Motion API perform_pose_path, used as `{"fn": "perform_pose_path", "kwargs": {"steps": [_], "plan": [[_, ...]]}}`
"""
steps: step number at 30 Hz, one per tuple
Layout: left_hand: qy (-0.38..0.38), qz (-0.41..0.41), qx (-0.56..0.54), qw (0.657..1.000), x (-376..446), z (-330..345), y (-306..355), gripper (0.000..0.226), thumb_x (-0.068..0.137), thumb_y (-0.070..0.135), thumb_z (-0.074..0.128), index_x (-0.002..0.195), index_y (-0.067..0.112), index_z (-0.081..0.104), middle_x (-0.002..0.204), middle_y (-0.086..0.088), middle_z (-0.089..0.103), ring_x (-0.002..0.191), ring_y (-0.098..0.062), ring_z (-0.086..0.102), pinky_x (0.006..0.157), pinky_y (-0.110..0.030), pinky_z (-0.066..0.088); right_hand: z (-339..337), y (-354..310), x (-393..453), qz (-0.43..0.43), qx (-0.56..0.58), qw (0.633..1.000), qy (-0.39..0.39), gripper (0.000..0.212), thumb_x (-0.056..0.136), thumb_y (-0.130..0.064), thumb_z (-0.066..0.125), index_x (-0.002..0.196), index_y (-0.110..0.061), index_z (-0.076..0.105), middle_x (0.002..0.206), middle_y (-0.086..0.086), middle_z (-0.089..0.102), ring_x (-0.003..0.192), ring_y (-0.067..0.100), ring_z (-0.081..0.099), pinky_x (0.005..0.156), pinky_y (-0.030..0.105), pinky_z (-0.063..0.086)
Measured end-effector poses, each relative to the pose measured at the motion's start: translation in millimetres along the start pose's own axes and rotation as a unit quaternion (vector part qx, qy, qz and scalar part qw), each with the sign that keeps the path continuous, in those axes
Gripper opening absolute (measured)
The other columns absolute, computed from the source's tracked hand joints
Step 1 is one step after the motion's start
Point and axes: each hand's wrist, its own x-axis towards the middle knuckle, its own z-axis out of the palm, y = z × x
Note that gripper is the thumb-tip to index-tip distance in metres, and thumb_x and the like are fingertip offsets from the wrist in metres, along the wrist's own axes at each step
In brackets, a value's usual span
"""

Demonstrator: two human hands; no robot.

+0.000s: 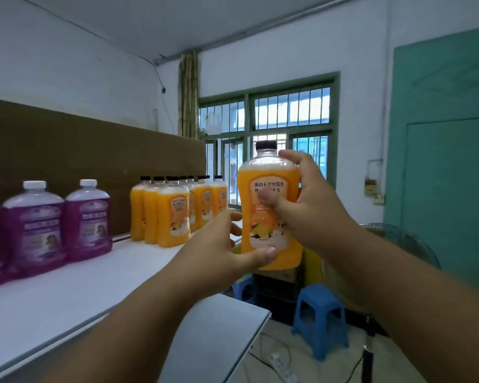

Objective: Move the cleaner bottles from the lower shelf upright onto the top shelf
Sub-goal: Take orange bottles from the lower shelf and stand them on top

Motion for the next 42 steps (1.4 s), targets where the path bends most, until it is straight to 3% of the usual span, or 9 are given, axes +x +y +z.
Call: {"fn": "perform_pose_path", "kwargs": {"steps": [3,7,12,16,19,25,31,37,42], "plan": [[0.032,-0.017,0.032,0.999,38,25,-22,0.101,0.044,0.093,0.054,0.132,0.045,0.037,0.115,0.022,0.052,0.104,-0.008,0.058,0.056,-0.016,0.051,-1,57,24,-0.014,0.016,1.0,-0.01,0.053,0.087,-0.031,0.071,0.125,-0.046,0.036,0.1,-0.022,0.052,0.081,-0.018,0.06,0.049,0.01,0.049],[0.084,-0.056,0.108,0.989,87,47,-44,0.105,0.043,0.092,0.052,0.135,0.042,0.036,0.115,0.022,0.051,0.101,-0.002,0.056,0.074,-0.025,0.053,4,137,65,-0.019,0.083,0.995,-0.044,0.055,0.086,-0.034,0.071,0.126,-0.048,0.037,0.106,-0.016,0.055,0.083,-0.01,0.064,0.052,0.017,0.053],[0.159,-0.155,0.203,0.954,136,55,-67,0.094,0.047,0.086,0.055,0.129,0.042,0.041,0.112,0.022,0.054,0.099,-0.002,0.056,0.08,-0.029,0.055,34,211,128,-0.03,0.168,0.976,-0.135,0.055,0.083,-0.034,0.073,0.121,-0.052,0.037,0.103,-0.013,0.056,0.082,-0.005,0.067,0.053,0.021,0.056],[0.207,-0.242,0.285,0.904,150,53,-91,0.078,0.057,0.085,0.055,0.122,0.044,0.043,0.105,0.025,0.048,0.097,-0.002,0.055,0.073,-0.022,0.049,80,244,164,-0.035,0.222,0.954,-0.197,0.057,0.083,-0.035,0.074,0.121,-0.054,0.036,0.109,-0.012,0.056,0.089,0.0,0.068,0.061,0.027,0.059],[0.21,-0.285,0.327,0.876,152,52,-109,0.059,0.067,0.08,0.061,0.111,0.047,0.037,0.102,0.023,0.046,0.098,-0.005,0.054,0.079,-0.027,0.052,111,257,174,-0.046,0.239,0.947,-0.208,0.058,0.083,-0.037,0.075,0.12,-0.055,0.034,0.104,-0.016,0.057,0.089,-0.004,0.066,0.063,0.026,0.06],[0.198,-0.312,0.326,0.87,156,56,-130,0.047,0.078,0.07,0.064,0.108,0.048,0.036,0.097,0.024,0.045,0.094,-0.006,0.054,0.086,-0.031,0.053,138,277,178,-0.028,0.258,0.938,-0.23,0.062,0.083,-0.041,0.072,0.127,-0.061,0.032,0.108,-0.02,0.055,0.094,0.007,0.066,0.064,0.027,0.06],[0.186,-0.311,0.368,0.856,151,63,-138,0.053,0.082,0.07,0.059,0.123,0.042,0.044,0.115,0.017,0.057,0.098,-0.012,0.059,0.086,-0.034,0.055,129,293,178,-0.074,0.144,0.946,-0.28,0.11,0.067,-0.05,0.082,0.14,-0.068,0.002,0.141,-0.007,0.042,0.115,0.012,0.056,0.087,0.041,0.053],[0.169,-0.337,0.405,0.833,151,63,-138,0.056,0.082,0.073,0.053,0.125,0.037,0.048,0.122,0.012,0.059,0.105,-0.012,0.055,0.091,-0.041,0.053,151,291,190,-0.084,0.066,0.963,-0.248,0.108,0.07,-0.043,0.083,0.148,-0.046,0.008,0.137,-0.001,0.051,0.118,0.018,0.057,0.09,0.038,0.051],[0.15,-0.355,0.434,0.814,152,62,-136,0.055,0.082,0.074,0.048,0.12,0.034,0.049,0.124,0.01,0.056,0.109,-0.014,0.05,0.093,-0.042,0.048,174,293,203,-0.083,0.039,0.964,-0.25,0.109,0.073,-0.043,0.083,0.15,-0.043,0.005,0.146,0.006,0.04,0.12,0.021,0.053,0.083,0.031,0.045]]}}
